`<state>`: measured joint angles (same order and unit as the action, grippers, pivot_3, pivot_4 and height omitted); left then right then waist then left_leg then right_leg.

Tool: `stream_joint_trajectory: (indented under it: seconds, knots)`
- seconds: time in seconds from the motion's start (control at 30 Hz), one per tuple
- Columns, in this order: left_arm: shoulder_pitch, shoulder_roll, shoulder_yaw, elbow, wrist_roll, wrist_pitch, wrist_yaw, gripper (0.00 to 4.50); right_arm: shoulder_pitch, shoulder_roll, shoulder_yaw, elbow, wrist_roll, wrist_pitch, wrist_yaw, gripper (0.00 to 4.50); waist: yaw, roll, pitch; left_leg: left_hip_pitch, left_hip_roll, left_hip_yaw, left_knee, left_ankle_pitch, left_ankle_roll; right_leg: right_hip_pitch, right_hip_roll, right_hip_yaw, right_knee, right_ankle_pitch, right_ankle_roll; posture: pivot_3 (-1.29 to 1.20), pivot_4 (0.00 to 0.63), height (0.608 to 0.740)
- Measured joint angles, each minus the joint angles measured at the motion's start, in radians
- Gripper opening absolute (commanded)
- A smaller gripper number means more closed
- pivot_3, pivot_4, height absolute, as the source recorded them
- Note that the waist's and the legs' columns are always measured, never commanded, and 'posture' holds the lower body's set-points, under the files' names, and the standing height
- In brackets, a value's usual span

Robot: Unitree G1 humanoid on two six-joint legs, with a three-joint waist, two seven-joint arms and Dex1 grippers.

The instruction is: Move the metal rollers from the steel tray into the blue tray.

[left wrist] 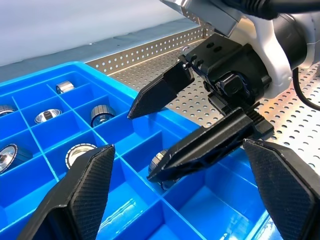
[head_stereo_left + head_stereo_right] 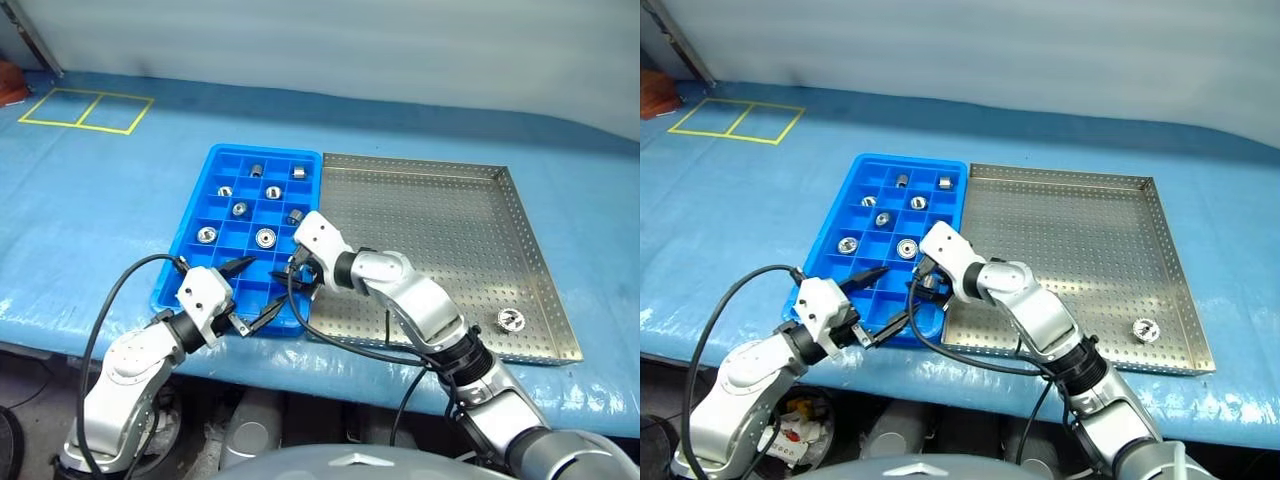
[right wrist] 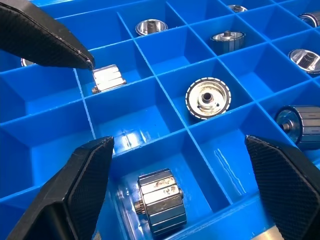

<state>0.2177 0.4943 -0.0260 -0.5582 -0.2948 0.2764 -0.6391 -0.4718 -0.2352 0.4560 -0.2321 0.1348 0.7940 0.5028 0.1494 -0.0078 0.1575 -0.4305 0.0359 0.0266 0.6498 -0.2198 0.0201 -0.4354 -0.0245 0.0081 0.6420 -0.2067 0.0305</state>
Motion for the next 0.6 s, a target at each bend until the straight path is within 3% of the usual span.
stream_joint_trajectory:
  seconds: [0.3,0.6]
  knots:
    - [-0.113,0.043,-0.03,0.0,-0.029,0.077,-0.049,4.5,0.172,-0.074,-0.167,-0.22,0.011,-0.045,-0.036,4.47,-0.012,0.0,0.0,0.0,0.0,0.0,0.001,0.0,0.0,0.001,0.0,0.0,-0.001,0.0,0.0,0.21,0.15,0.74]
    - [-0.393,0.017,-0.104,0.101,-0.038,0.161,-0.076,4.5,0.425,-0.163,-0.297,-0.503,0.014,0.005,-0.09,4.47,-0.084,-0.001,0.0,0.001,-0.005,-0.002,0.003,0.0,0.0,0.004,0.0,0.0,0.0,0.0,0.001,0.03,0.15,0.74]
